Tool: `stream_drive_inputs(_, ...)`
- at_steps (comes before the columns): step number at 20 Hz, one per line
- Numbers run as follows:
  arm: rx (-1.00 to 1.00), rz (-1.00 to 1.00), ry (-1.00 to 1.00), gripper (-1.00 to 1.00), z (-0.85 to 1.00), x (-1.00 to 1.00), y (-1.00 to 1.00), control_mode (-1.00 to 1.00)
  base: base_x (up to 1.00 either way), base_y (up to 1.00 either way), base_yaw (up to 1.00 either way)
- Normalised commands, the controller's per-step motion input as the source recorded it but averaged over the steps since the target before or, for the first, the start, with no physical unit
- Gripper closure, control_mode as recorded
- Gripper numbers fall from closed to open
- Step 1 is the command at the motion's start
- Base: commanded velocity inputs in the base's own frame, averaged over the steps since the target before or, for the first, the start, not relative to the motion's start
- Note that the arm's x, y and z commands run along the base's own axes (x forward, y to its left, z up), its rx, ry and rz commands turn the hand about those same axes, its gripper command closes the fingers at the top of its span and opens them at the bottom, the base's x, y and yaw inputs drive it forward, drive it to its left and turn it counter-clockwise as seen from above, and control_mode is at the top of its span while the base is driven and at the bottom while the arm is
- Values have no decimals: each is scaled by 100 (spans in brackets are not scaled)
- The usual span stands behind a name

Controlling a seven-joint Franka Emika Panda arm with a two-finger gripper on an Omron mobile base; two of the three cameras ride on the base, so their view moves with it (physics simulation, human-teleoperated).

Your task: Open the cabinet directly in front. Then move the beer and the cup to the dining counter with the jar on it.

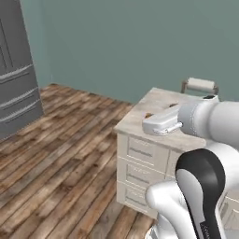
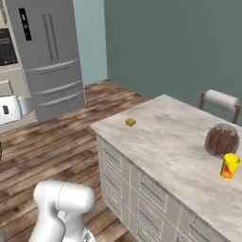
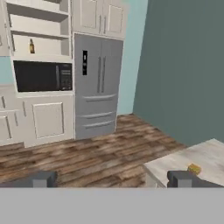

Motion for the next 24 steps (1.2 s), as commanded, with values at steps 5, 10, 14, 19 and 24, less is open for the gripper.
stream_drive_inputs(5, 0, 0, 0, -100, 0, 0, 0, 100, -7, 38, 93)
stream_drive_inputs(10, 0, 0, 0, -100, 0, 0, 0, 100, 15, 36, 81)
stream_drive_inputs(14, 0, 0, 0, -100, 0, 0, 0, 100, 100, 0, 31)
stream_drive_inputs(19, 0, 0, 0, -100, 0, 0, 0, 100, 100, -6, 9)
stream_drive_inputs(24, 0, 0, 0, -100, 0, 0, 0, 100, 100, -18, 0)
